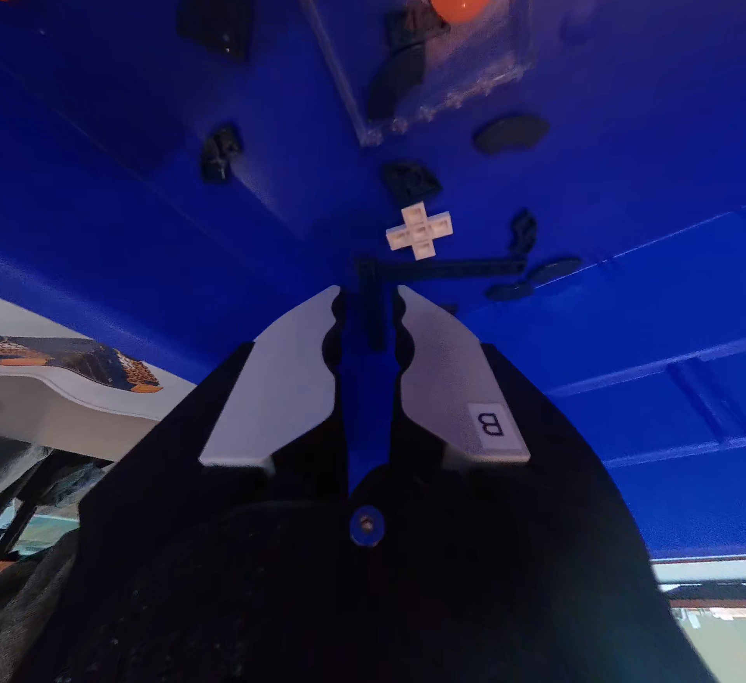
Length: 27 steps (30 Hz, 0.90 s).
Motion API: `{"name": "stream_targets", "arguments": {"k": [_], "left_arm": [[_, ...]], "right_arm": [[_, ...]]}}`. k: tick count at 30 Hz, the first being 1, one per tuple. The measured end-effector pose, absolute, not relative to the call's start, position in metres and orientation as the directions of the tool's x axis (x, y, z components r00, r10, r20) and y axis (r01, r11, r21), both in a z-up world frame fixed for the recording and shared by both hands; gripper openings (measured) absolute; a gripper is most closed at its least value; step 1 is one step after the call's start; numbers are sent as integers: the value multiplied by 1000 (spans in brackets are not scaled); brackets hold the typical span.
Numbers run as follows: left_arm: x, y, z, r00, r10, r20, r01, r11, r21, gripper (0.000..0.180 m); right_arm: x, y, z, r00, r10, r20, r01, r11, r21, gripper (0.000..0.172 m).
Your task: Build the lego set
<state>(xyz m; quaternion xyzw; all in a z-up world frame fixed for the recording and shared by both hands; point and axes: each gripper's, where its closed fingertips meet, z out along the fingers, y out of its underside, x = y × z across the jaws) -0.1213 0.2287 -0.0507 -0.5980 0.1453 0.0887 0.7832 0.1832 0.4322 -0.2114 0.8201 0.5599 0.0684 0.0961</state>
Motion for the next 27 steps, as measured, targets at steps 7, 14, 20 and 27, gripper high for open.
{"name": "stream_targets", "arguments": {"k": [7, 14, 20, 27], "left_arm": [[-130, 230, -50, 965, -43, -260, -240, 261, -935, 18], [-228, 187, -3, 978, 8, 206, 185, 410, -893, 25], [-160, 162, -23, 850, -455, 267, 374, 164, -913, 49], [-86, 158, -77, 803, -543, 245, 214, -121, -969, 48]], "right_arm": [[161, 439, -179, 350, 933, 80, 936, -345, -70, 8], [28, 328, -55, 35, 993, -112, 443, -116, -889, 7], [-38, 201, -37, -422, 844, -332, 136, -304, -943, 7], [-76, 157, -44, -554, 713, -429, 93, -459, -884, 8]]}}
